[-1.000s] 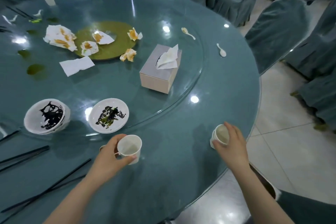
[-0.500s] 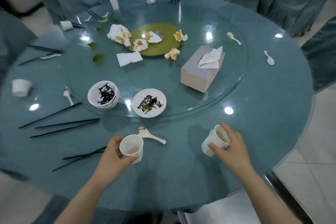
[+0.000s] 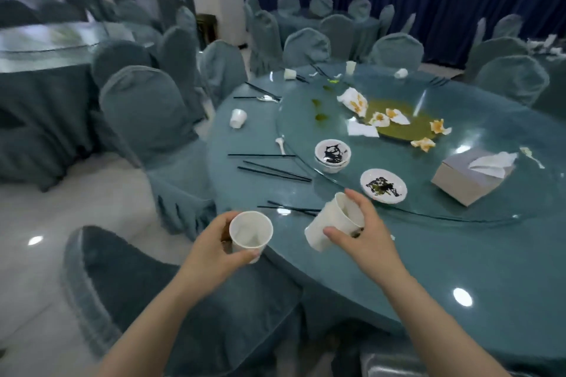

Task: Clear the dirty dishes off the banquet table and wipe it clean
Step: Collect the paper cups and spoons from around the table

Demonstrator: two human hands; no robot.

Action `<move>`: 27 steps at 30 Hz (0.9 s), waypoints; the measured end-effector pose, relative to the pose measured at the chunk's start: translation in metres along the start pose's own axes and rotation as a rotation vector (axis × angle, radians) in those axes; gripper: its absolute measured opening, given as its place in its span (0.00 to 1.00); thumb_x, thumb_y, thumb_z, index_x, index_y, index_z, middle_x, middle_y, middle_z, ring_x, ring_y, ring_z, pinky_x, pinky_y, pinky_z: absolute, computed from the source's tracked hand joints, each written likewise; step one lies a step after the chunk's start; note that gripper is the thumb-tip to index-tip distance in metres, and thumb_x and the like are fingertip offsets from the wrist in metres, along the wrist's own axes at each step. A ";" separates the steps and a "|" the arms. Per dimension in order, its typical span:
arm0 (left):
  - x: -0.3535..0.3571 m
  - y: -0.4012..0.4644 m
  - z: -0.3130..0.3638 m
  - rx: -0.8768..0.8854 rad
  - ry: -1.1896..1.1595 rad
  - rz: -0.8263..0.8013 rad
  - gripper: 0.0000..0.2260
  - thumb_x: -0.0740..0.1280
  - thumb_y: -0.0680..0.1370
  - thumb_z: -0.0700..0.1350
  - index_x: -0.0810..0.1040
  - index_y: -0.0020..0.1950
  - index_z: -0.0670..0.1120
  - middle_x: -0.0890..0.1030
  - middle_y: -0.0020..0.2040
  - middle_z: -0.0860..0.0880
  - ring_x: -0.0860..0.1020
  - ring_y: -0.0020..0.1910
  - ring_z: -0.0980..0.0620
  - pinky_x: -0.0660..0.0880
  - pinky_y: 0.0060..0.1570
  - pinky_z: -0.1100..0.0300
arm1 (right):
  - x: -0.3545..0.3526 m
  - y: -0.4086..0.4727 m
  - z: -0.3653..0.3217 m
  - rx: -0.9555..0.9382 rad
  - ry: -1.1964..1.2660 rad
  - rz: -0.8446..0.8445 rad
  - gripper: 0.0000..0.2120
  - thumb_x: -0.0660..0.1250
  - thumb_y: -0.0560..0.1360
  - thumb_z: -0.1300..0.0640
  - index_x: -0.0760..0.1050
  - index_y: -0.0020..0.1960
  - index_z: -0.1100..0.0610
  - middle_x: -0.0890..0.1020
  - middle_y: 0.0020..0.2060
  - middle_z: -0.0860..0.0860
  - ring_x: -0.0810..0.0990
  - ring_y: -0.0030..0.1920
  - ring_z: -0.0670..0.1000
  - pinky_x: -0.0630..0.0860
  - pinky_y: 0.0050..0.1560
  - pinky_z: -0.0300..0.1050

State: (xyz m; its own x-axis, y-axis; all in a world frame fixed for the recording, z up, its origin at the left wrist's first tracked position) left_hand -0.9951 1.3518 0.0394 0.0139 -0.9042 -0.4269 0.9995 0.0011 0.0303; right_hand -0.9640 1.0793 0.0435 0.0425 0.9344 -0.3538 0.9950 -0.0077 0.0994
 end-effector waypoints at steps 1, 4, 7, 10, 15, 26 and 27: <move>-0.018 -0.016 -0.001 -0.002 -0.009 0.032 0.24 0.78 0.66 0.43 0.74 0.55 0.60 0.80 0.52 0.64 0.78 0.52 0.63 0.74 0.48 0.70 | 0.018 -0.006 -0.014 -0.027 0.012 -0.027 0.34 0.76 0.67 0.56 0.66 0.68 0.42 0.74 0.59 0.37 0.75 0.58 0.41 0.72 0.58 0.39; -0.071 -0.061 -0.009 -0.010 -0.001 0.172 0.23 0.78 0.66 0.44 0.75 0.56 0.61 0.82 0.50 0.62 0.79 0.52 0.63 0.74 0.49 0.68 | 0.070 -0.021 -0.053 -0.112 0.061 -0.117 0.32 0.76 0.67 0.56 0.67 0.66 0.41 0.73 0.57 0.32 0.74 0.54 0.33 0.72 0.49 0.26; -0.119 -0.108 -0.019 -0.066 0.023 0.285 0.24 0.79 0.65 0.46 0.74 0.53 0.65 0.81 0.47 0.68 0.77 0.48 0.69 0.72 0.44 0.75 | 0.127 -0.037 -0.088 -0.167 0.144 -0.237 0.29 0.76 0.68 0.57 0.68 0.62 0.38 0.74 0.54 0.31 0.74 0.51 0.30 0.71 0.46 0.23; -0.159 -0.147 -0.033 -0.122 0.065 0.377 0.22 0.78 0.64 0.51 0.73 0.52 0.67 0.79 0.44 0.71 0.73 0.45 0.75 0.68 0.39 0.80 | 0.185 -0.050 -0.119 -0.217 0.198 -0.383 0.29 0.76 0.68 0.58 0.69 0.64 0.40 0.75 0.56 0.33 0.75 0.52 0.32 0.74 0.46 0.27; -0.203 -0.183 -0.060 -0.234 0.133 0.484 0.26 0.77 0.63 0.57 0.71 0.57 0.67 0.77 0.50 0.66 0.75 0.49 0.64 0.70 0.42 0.70 | 0.273 -0.066 -0.155 -0.264 0.222 -0.623 0.33 0.75 0.63 0.49 0.68 0.66 0.42 0.74 0.59 0.39 0.76 0.52 0.33 0.74 0.45 0.27; -0.267 -0.127 -0.122 -0.318 0.293 0.422 0.21 0.73 0.60 0.64 0.72 0.50 0.72 0.77 0.45 0.69 0.73 0.47 0.73 0.69 0.36 0.72 | 0.397 -0.023 -0.151 -0.221 0.203 -0.800 0.34 0.73 0.61 0.41 0.66 0.65 0.36 0.73 0.60 0.37 0.75 0.56 0.36 0.76 0.53 0.35; -0.270 -0.117 -0.125 -0.321 0.301 0.399 0.22 0.73 0.61 0.64 0.73 0.53 0.70 0.77 0.45 0.68 0.74 0.47 0.71 0.70 0.36 0.72 | 0.403 -0.017 -0.150 -0.204 0.195 -0.809 0.35 0.73 0.61 0.41 0.65 0.66 0.36 0.73 0.61 0.38 0.75 0.57 0.38 0.76 0.55 0.37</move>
State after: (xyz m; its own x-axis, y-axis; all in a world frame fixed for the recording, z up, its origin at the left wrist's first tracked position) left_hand -1.1128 1.6497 0.0379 0.3506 -0.6467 -0.6774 0.8729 0.4877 -0.0138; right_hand -0.9769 1.5092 0.0384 -0.7087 0.6692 -0.2235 0.6757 0.7349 0.0576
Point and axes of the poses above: each hand's wrist, its own y-axis towards the middle knuckle, its own x-axis out of the palm, z = x × y, the point moved 3 cm from there along y, towards the middle knuckle
